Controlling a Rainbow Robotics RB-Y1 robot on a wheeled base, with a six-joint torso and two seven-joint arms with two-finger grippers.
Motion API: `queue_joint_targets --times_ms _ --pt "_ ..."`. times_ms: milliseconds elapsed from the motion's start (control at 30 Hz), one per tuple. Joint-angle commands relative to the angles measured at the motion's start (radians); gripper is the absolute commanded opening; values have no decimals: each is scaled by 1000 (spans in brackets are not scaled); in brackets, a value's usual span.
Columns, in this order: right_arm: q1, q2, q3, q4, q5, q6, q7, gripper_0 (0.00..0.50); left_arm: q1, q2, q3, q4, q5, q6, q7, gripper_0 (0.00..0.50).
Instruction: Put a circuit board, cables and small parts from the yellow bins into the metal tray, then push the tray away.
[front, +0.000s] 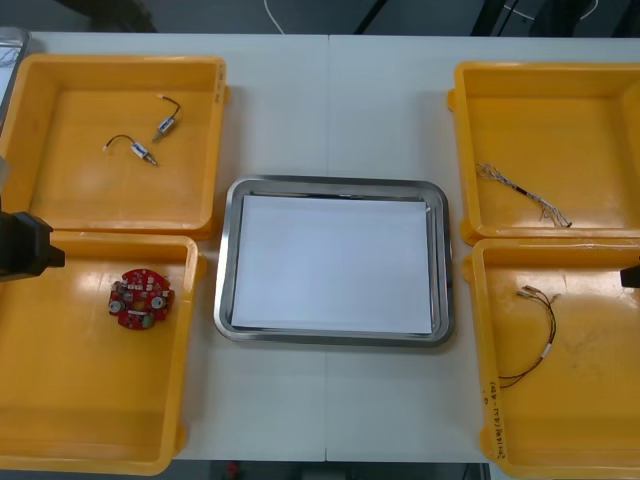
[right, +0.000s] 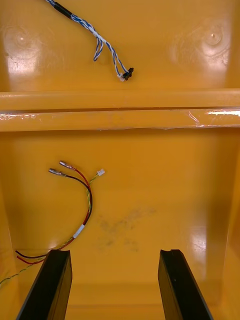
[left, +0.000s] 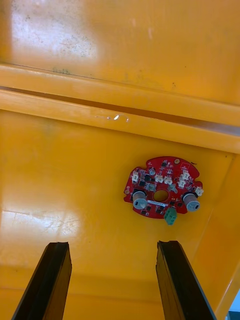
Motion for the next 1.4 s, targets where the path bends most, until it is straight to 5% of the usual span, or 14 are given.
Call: queue_joint_targets --times_ms 33,1400 --pt "15 -38 -28 -33 -8 3 3 500 15 42 27 -32 -4 6 -81 500" --pt "15 -38 -28 -33 -8 3 3 500 15 42 27 -32 -4 6 -81 500"
